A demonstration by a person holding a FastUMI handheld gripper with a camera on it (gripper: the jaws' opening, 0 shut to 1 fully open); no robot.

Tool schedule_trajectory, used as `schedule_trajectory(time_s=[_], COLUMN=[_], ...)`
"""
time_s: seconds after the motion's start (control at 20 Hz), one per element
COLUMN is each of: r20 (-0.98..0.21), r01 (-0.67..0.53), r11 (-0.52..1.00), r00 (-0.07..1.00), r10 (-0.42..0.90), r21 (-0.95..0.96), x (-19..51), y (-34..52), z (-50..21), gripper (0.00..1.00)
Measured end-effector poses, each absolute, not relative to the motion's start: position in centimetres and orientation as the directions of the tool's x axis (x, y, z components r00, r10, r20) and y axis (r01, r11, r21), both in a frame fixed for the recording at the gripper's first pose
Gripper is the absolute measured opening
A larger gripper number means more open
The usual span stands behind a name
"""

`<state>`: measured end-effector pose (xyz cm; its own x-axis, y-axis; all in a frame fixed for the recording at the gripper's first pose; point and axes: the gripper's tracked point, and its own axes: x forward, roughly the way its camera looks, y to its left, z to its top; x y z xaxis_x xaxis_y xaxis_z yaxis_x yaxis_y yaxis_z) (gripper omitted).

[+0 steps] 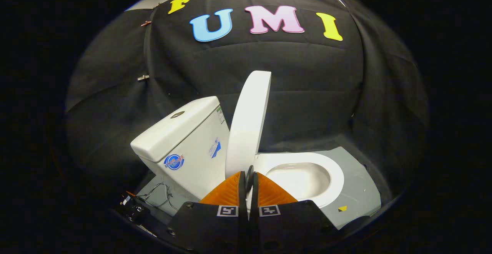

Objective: Open the toilet lid.

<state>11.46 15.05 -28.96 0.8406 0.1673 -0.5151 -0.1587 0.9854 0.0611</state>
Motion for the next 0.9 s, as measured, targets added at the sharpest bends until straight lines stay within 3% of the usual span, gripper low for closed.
schedule_trajectory(time_s=[0.9], r20=[-0.522], r01=[-0.344], r11=[0.939], r00=[0.805], r10=[0.282], r21=[-0.024], x=[11.4], y=[25.3], z=[-29.5], gripper=[0.05])
